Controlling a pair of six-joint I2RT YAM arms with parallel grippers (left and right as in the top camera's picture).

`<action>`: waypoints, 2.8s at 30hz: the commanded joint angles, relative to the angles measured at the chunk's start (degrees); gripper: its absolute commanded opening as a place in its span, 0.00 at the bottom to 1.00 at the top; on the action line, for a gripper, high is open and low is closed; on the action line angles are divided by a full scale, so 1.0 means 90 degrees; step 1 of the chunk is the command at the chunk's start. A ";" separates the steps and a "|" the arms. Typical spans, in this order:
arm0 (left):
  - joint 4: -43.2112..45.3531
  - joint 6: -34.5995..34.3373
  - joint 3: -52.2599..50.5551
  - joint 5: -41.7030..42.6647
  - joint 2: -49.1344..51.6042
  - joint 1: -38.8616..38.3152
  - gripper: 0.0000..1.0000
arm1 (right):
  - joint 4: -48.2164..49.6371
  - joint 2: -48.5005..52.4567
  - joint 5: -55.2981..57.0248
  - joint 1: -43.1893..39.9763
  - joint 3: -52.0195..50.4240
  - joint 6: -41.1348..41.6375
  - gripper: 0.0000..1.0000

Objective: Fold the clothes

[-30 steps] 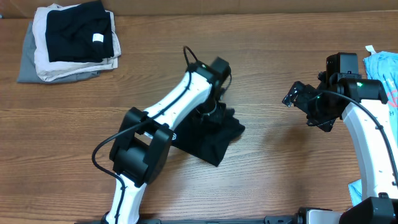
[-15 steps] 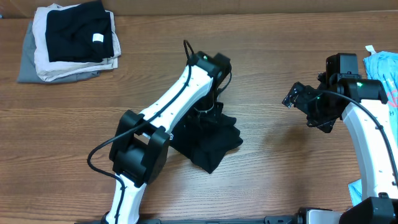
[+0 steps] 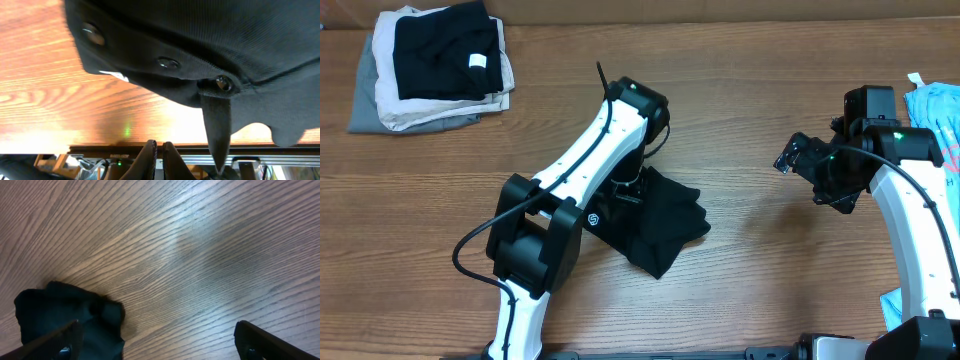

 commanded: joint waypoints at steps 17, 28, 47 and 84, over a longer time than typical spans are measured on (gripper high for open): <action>0.2895 0.0702 -0.1790 0.2965 -0.0165 -0.0345 0.20 | 0.0036 0.0019 -0.0046 0.0029 -0.0027 -0.0010 1.00; 0.3300 0.1401 -0.1103 0.3300 -0.0187 -0.0345 0.04 | 0.0000 0.0019 -0.0049 0.0029 -0.0027 -0.0010 1.00; 0.1911 0.2667 0.0925 0.3332 -0.0172 0.2756 1.00 | 0.0129 0.0019 -0.0024 0.0029 -0.0027 -0.0046 1.00; 0.4561 0.2319 -0.2552 0.5221 -0.0087 0.1741 0.49 | 0.0257 0.0019 -0.0029 0.0029 -0.0027 -0.0002 1.00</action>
